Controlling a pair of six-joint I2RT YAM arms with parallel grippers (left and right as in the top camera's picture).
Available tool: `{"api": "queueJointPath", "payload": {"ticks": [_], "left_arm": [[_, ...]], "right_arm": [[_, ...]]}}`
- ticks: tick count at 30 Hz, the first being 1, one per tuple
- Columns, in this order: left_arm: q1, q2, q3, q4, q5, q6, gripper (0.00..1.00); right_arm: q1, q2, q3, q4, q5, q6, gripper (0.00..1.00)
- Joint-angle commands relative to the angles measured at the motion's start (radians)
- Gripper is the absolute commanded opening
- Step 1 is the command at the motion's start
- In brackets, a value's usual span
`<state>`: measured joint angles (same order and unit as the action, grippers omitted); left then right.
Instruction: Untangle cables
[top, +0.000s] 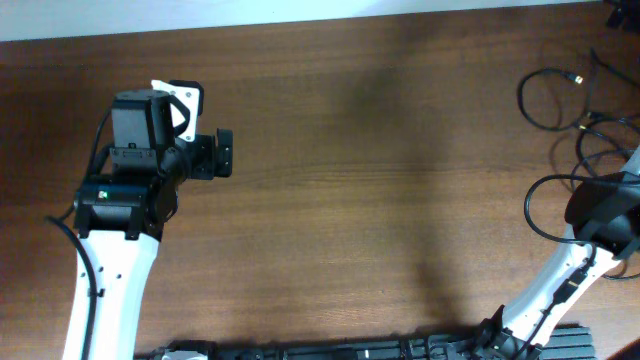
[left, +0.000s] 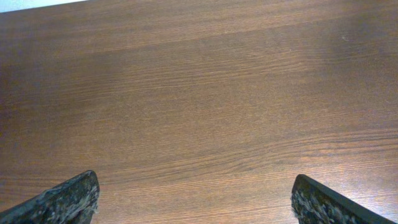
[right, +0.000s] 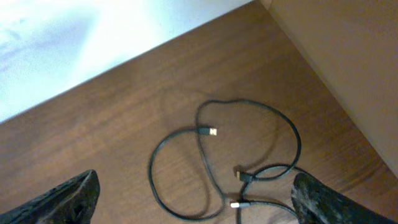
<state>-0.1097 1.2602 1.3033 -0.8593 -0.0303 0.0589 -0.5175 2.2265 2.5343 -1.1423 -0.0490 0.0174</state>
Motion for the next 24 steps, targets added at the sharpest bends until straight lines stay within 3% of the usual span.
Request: {"api": "queueJointPath", "payload": {"ticks": [1,13,24], "left_arm": [[0.003,-0.010,0.007,0.002,-0.003,-0.010,0.99],[0.003,-0.010,0.007,0.002,-0.003,-0.010,0.99],[0.003,-0.010,0.007,0.002,-0.003,-0.010,0.99]], "right_arm": [[-0.001,-0.009,0.013,-0.050,0.020,-0.001,0.99],[0.000,-0.038,0.013,-0.290,0.016,-0.028,0.99],[0.000,-0.217,0.013,-0.445,0.016,-0.028,0.99]]}}
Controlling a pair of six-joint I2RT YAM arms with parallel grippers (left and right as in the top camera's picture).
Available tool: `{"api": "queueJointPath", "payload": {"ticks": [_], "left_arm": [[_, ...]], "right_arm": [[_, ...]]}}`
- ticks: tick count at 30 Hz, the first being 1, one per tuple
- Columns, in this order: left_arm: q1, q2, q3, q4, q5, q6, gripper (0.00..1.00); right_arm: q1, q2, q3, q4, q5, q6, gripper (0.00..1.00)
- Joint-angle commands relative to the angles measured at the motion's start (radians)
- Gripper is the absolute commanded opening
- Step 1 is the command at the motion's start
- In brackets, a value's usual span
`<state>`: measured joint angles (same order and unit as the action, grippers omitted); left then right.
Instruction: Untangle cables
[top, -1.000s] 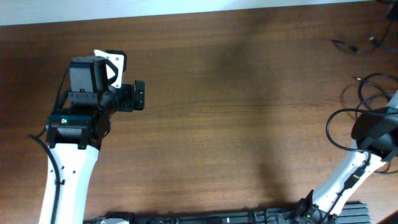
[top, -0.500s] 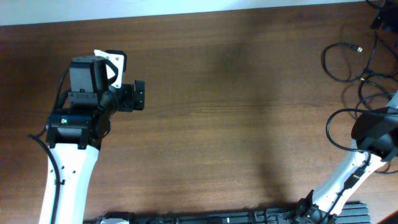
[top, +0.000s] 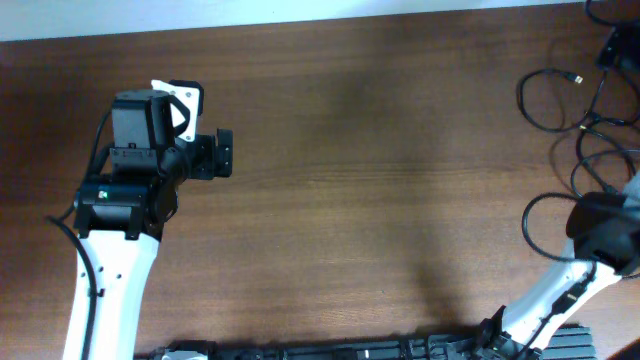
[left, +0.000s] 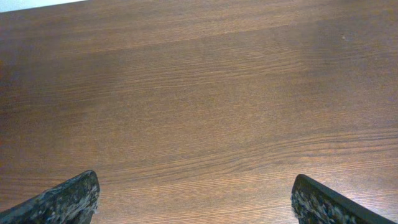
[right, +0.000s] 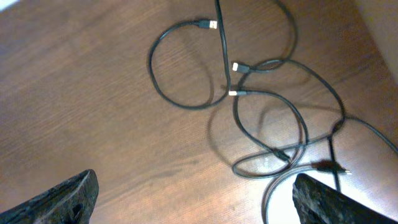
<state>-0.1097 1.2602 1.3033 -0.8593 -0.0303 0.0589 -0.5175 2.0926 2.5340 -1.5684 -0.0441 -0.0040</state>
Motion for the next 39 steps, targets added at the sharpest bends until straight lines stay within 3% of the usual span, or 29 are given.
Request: {"api": "queueJointPath", "payload": {"ticks": [1,21,39], "left_arm": [[0.003,-0.010,0.007,0.002,-0.003,-0.010,0.99],[0.003,-0.010,0.007,0.002,-0.003,-0.010,0.99],[0.003,-0.010,0.007,0.002,-0.003,-0.010,0.99]], "right_arm": [[0.000,-0.105,0.013,-0.034,0.011,-0.006,0.99],[0.000,-0.356,0.006,-0.130,-0.016,-0.006,0.99],[0.000,-0.591,-0.364,-0.130,-0.040,-0.006,0.99]]}}
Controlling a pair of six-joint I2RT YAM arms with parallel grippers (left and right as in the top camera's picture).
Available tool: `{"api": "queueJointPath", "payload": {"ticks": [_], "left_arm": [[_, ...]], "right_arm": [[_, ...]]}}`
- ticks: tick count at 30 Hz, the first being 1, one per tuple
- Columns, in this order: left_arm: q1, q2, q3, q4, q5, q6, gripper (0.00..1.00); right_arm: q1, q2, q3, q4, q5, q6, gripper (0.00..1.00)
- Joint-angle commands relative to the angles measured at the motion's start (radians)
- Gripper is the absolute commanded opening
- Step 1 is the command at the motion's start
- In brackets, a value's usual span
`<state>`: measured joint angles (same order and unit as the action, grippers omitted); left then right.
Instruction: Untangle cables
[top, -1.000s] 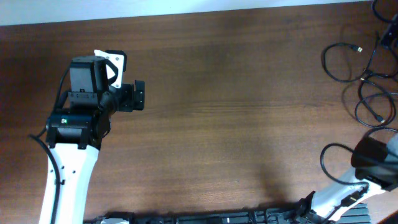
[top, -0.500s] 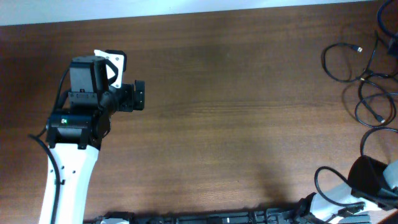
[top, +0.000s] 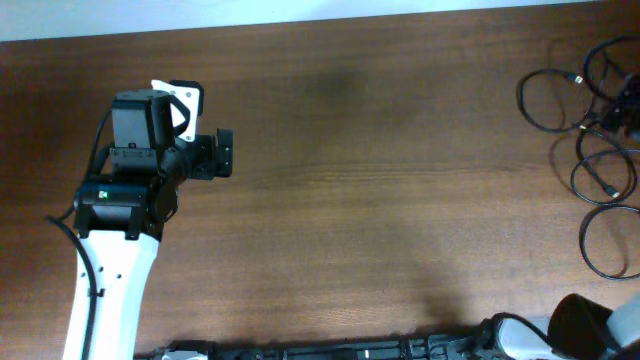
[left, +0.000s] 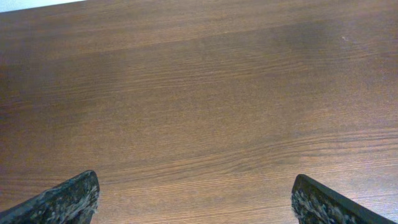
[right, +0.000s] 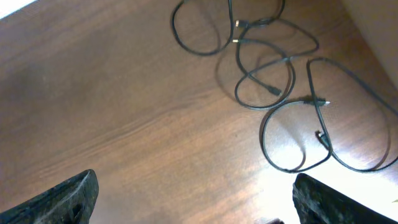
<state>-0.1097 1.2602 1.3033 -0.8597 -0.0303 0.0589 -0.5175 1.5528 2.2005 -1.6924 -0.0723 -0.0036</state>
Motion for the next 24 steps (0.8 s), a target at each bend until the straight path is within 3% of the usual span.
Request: {"api": "queueJointPath", "payload": {"ticks": [1,16,24], "left_arm": [[0.003,-0.010,0.007,0.002,-0.003,-0.010,0.99],[0.003,-0.010,0.007,0.002,-0.003,-0.010,0.99],[0.003,-0.010,0.007,0.002,-0.003,-0.010,0.99]], "right_arm": [[0.000,-0.061,-0.040,-0.006,-0.014,-0.006,0.99],[0.000,-0.182,-0.073,-0.006,-0.130,-0.006,0.99],[0.000,-0.314,-0.404,0.048,-0.158,-0.007,0.99]]}}
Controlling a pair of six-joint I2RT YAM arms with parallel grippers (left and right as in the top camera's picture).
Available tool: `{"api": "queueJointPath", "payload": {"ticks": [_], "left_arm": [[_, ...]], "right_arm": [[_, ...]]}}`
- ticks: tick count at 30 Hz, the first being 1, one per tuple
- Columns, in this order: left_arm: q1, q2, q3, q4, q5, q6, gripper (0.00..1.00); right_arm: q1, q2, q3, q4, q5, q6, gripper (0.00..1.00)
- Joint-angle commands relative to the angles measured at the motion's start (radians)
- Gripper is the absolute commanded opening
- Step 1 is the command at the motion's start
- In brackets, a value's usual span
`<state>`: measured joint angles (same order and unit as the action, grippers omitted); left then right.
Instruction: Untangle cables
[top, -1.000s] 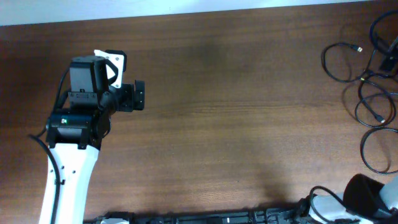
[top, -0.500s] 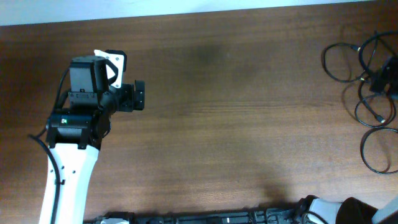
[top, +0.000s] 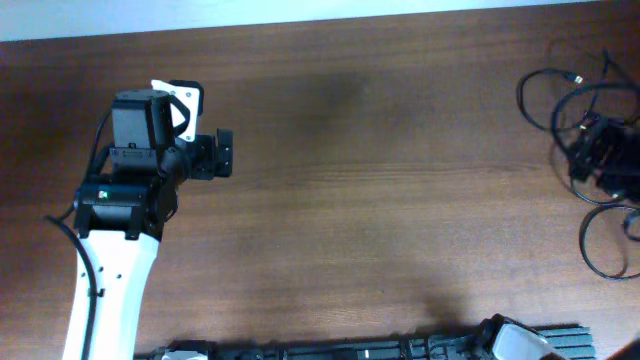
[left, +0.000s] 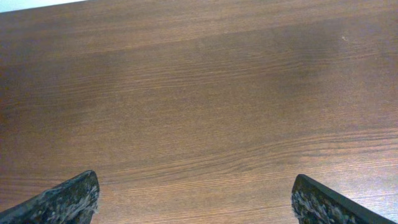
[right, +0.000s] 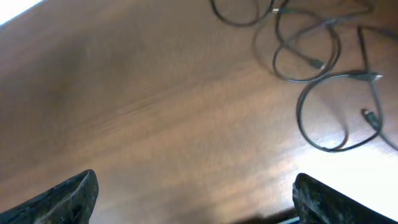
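Observation:
Several thin black cables (top: 521, 100) lie in overlapping loops at the table's far right edge. My right gripper (top: 588, 152) shows in the overhead view as a dark block over the middle of these loops. In the blurred right wrist view the cables (right: 311, 62) sit at the upper right. There my right gripper (right: 199, 202) is open, holds nothing and looks at bare wood. My left gripper (top: 224, 153) is far off at the left. In its wrist view the left gripper (left: 198, 202) is open over bare table.
The brown wooden table (top: 380, 180) spans the whole view, with its far edge along the top. A dark rail (top: 400, 350) runs along the front edge between the two arm bases. The left arm (top: 115, 260) rises from the lower left.
My right gripper has moved: overhead it now covers the middle cable loops. In its wrist view the cables have shifted to the upper right. The left arm and the cables lie as before.
My right wrist first looked closely at the uppermost cable loop. Later it saw more loops from farther off, then the whole bundle with the arm mostly out of the overhead view. Now the gripper is over the bundle, open. The left arm stayed still throughout.

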<state>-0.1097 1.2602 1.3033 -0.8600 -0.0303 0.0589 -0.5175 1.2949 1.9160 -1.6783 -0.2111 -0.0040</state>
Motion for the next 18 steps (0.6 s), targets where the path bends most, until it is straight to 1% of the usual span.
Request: {"api": "queueJointPath", "payload": {"ticks": [1,6,10,18], "left_arm": [[0.003,-0.010,0.007,0.003,-0.003,-0.010,0.99],[0.003,-0.010,0.007,0.002,-0.003,-0.010,0.99],[0.003,-0.010,0.007,0.002,-0.003,-0.010,0.99],[0.003,-0.010,0.007,0.002,-0.003,-0.010,0.99]], "right_arm": [[0.000,-0.081,-0.172,0.057,-0.019,-0.006,0.99],[0.000,-0.211,-0.418,0.187,-0.094,-0.009,0.99],[0.000,-0.279,-0.573,0.275,-0.119,-0.019,0.99],[0.000,-0.328,-0.766,0.393,-0.174,-0.045,0.99]]}}
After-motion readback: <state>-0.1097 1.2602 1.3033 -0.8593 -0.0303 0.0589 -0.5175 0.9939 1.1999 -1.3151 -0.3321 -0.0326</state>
